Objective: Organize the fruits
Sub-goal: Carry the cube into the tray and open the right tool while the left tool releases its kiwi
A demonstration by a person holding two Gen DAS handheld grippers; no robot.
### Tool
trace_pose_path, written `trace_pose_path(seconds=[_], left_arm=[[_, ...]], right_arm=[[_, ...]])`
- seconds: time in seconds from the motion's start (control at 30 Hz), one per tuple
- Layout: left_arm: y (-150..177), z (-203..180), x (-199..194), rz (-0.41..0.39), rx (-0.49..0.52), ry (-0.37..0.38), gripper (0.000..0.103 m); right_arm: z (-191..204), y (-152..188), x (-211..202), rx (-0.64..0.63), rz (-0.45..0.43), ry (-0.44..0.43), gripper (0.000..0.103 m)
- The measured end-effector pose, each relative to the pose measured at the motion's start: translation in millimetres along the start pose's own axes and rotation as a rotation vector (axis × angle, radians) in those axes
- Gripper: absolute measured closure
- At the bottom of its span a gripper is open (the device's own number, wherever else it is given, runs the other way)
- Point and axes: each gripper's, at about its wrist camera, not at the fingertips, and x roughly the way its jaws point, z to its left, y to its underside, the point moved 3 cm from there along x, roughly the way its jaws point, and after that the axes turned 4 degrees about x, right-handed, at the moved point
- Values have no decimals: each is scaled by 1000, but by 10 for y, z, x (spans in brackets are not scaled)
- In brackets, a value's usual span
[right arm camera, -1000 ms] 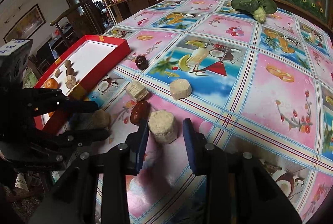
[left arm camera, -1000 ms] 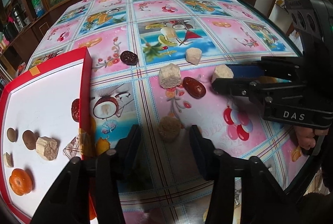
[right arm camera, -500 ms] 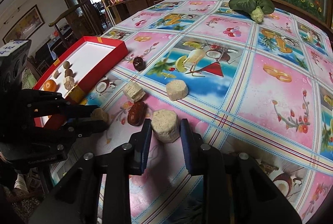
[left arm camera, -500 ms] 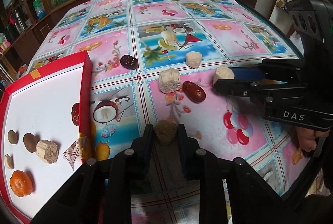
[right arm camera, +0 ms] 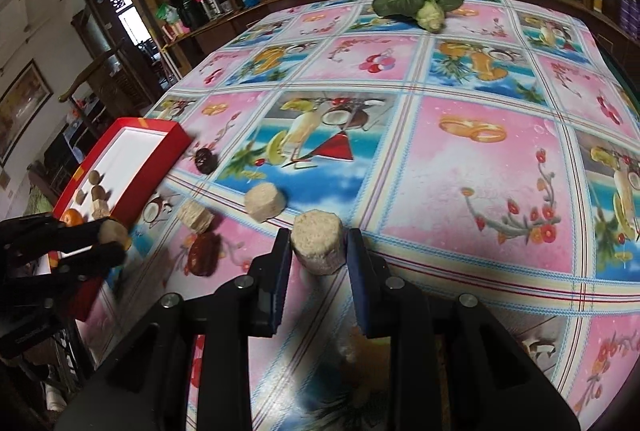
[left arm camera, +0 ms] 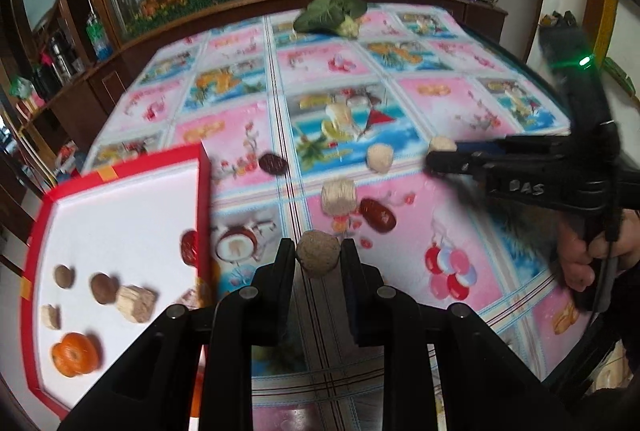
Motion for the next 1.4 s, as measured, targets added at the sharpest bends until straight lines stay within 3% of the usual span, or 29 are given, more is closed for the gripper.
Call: trace_pose_path(seconds=[0.23, 0.37, 0.67, 1.03, 1.23, 1.4], left_arm=[[-109, 45, -271, -76, 3, -42, 81], [-115, 136, -388, -109, -9, -68, 81], [70, 589, -554, -136, -106, -130, 81], [463, 1431, -757, -137, -279, -278, 81], [594, 1782, -874, -158, -332, -371, 81], [695, 2055, -824, -140, -367, -424, 81]], right_arm=[[-59, -23, -18, 30, -26, 11, 73], [-51, -54, -107, 46, -83, 0, 73], [489, -154, -215, 63, -193, -181, 73], [1830, -121, 133, -108, -97, -366, 73], [2372, -200, 269, -183, -46, -395, 73], [2594, -201, 475, -202, 9, -364, 73]])
